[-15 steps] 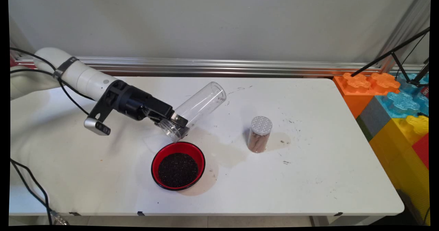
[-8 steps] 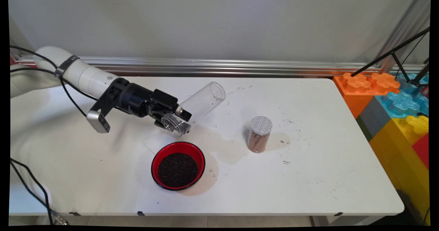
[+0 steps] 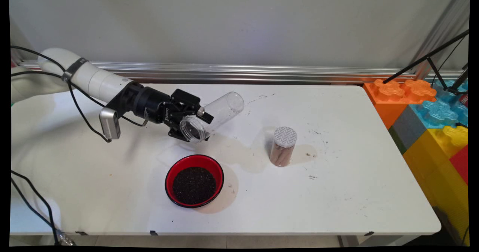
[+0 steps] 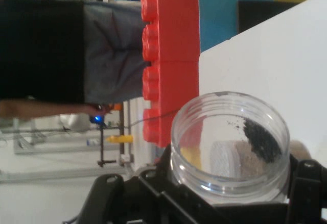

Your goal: Pour the black seasoning powder in the red bowl

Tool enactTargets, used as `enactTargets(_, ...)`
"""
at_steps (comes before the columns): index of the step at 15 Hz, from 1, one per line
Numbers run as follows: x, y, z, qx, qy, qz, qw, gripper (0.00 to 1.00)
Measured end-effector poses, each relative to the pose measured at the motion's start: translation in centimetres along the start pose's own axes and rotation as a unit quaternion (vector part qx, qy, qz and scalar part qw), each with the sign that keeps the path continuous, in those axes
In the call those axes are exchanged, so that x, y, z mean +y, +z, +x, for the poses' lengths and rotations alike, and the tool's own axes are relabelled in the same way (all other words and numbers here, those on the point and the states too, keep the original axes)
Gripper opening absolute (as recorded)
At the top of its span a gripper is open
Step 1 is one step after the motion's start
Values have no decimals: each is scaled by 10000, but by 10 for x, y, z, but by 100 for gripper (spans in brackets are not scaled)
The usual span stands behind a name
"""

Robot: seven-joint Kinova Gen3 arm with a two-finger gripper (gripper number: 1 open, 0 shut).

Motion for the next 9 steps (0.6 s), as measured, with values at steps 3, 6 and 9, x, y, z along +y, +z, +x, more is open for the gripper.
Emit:
enactTargets(3, -2, 0, -4, -73, -421, -14, 9991, 0)
enactTargets(6, -3, 0, -7, -128, -789, -22, 9968, 0)
enactTargets(9, -6, -1, -11, -190, -1246, -24, 9920, 0)
